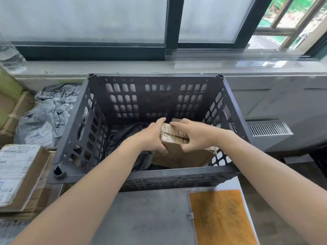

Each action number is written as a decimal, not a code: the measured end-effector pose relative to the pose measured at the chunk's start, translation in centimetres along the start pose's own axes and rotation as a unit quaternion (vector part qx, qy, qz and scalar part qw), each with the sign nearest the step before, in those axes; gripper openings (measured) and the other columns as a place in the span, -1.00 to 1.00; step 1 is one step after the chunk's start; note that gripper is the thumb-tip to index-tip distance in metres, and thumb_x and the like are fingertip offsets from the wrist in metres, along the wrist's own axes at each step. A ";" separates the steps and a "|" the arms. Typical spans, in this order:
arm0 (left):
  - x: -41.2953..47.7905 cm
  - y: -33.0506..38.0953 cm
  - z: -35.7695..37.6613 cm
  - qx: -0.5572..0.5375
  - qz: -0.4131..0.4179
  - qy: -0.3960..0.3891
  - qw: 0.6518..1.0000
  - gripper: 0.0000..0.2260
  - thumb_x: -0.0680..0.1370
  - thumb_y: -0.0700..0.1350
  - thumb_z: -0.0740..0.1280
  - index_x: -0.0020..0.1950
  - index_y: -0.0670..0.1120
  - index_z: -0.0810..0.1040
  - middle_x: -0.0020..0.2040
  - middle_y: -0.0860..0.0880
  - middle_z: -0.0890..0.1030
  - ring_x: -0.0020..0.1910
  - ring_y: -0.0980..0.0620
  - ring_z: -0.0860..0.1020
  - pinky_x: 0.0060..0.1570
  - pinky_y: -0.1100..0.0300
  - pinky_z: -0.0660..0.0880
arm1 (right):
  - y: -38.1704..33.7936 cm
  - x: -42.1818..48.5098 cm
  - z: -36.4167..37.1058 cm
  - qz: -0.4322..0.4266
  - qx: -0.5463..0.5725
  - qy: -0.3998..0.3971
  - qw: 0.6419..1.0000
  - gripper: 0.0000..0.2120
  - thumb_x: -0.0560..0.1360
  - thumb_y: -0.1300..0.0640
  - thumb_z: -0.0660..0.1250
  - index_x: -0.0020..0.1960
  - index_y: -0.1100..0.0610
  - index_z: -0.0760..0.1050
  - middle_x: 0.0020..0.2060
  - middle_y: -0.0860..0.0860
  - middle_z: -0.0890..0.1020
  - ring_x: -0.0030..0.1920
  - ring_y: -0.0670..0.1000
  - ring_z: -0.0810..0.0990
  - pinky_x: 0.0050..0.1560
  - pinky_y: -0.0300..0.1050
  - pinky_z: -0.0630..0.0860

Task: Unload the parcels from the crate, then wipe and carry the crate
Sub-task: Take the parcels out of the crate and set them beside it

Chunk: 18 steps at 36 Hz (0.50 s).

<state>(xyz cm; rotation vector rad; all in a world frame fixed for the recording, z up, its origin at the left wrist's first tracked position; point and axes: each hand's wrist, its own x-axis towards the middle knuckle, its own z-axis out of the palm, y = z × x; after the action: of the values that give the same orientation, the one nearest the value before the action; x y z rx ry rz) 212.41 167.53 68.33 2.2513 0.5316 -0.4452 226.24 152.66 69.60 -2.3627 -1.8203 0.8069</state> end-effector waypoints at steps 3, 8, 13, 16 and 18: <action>-0.2 -0.3 -0.3 -0.024 0.010 0.026 0.999 0.11 0.29 -0.09 0.62 0.60 0.04 -0.08 0.52 -0.05 0.21 0.40 -0.08 0.35 0.30 0.01 0.42 | -0.2 0.0 -0.2 -0.008 0.012 0.035 0.999 -0.15 0.44 -0.04 0.38 0.59 0.04 0.01 0.32 -0.04 0.32 0.10 -0.02 0.45 0.07 -0.14 0.46; -1.0 -1.1 -1.7 -0.105 0.023 0.044 0.993 -0.18 0.27 -0.14 0.63 0.39 0.04 0.24 0.16 0.08 0.50 0.14 0.10 0.51 0.05 0.19 0.50 | -0.1 0.0 -0.4 -0.029 0.066 0.094 0.993 -0.26 0.47 -0.08 0.37 0.56 -0.03 0.15 0.34 -0.11 0.36 0.19 -0.06 0.46 0.18 -0.13 0.45; -2.0 -2.1 -3.1 -0.221 0.022 0.085 0.971 -0.25 0.30 -0.23 0.61 0.37 0.07 0.32 0.16 0.11 0.55 0.13 0.22 0.50 -0.03 0.34 0.48 | 0.3 0.0 -0.9 -0.026 0.091 0.168 0.981 -0.37 0.47 -0.16 0.39 0.48 -0.16 0.26 0.30 -0.15 0.41 0.24 -0.11 0.40 0.19 -0.20 0.36; -2.4 -2.7 -3.6 -0.262 0.027 0.125 0.956 -0.27 0.31 -0.27 0.60 0.36 0.08 0.34 0.16 0.17 0.52 0.12 0.24 0.48 -0.06 0.40 0.46 | 1.0 0.2 -1.0 -0.001 0.065 0.170 0.983 -0.25 0.42 -0.22 0.42 0.52 -0.18 0.18 0.34 -0.08 0.38 0.30 -0.04 0.34 0.25 -0.15 0.30; -2.4 -3.1 -3.8 -0.277 0.030 0.147 0.949 -0.25 0.30 -0.28 0.60 0.36 0.09 0.35 0.20 0.16 0.50 0.21 0.16 0.47 0.10 0.26 0.46 | 1.3 0.4 -0.9 0.018 0.055 0.167 0.984 -0.17 0.39 -0.27 0.43 0.54 -0.19 0.11 0.36 -0.06 0.36 0.33 0.01 0.32 0.33 -0.05 0.31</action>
<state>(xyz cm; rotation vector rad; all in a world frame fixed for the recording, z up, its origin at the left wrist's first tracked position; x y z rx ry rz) 209.39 171.77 70.03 1.7838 0.6435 0.0781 227.88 152.85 69.81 -2.2976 -1.5626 0.4631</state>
